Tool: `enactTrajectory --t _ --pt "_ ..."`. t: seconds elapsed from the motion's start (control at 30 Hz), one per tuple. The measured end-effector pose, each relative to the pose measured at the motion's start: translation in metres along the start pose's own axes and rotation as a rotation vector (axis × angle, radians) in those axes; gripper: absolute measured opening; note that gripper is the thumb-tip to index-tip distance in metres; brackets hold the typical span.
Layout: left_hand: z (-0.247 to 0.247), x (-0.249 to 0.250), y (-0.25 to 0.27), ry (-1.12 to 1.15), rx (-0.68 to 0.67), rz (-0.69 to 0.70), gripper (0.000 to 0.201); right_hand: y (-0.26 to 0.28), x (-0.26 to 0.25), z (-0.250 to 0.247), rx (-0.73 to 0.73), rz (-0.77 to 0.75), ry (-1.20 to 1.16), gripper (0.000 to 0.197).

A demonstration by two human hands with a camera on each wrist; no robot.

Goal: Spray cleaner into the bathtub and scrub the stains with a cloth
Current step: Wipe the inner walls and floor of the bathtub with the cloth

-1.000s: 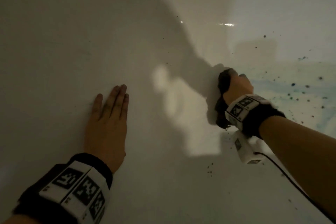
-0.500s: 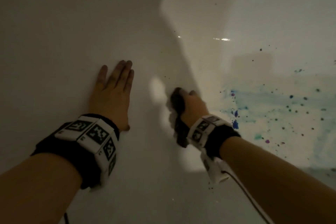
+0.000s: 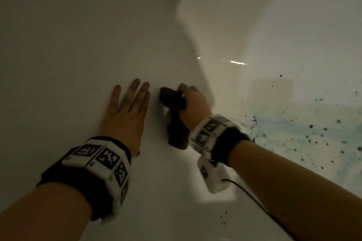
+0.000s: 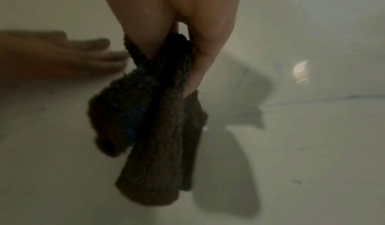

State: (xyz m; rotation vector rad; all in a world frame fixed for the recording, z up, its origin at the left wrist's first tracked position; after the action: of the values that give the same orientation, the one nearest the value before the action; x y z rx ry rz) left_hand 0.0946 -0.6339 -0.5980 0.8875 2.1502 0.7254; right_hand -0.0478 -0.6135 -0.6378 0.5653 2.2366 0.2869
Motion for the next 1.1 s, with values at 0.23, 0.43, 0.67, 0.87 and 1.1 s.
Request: enactTrajectory --t 0.23,0.43,0.67,0.87,1.1 --pt "-0.002 0.0 -0.001 -0.009 0.024 -0.012 0.125 -0.028 0.015 0.0 0.05 0.071 0.012 0.034" --pt "-0.002 0.0 0.001 -0.015 0.006 -0.005 0.13 -0.022 0.134 -0.09 0.216 0.533 0.107 0.039" --pt "-0.004 0.002 0.002 0.016 0.015 -0.019 0.109 -0.023 0.094 -0.159 0.284 0.269 0.414 0.029" --pt "-0.005 0.004 0.003 0.066 0.039 -0.019 0.108 -0.064 -0.043 -0.169 0.659 -0.449 0.412 0.034" --pt "-0.005 0.008 0.002 0.059 0.061 -0.017 0.108 -0.108 -0.042 -0.072 0.171 -0.369 0.545 0.046"
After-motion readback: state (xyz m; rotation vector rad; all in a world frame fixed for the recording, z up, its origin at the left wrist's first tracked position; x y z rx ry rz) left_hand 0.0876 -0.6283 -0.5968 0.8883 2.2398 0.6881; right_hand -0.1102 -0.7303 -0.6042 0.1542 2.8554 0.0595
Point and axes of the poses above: each hand's wrist, its own y-axis away from the middle knuckle, its own z-axis out of the palm, x = y × z, the point moved 7 cm from there along -y, towards the middle knuckle, and after that the axes turned 6 degrees about x, right-handed, at the moved point
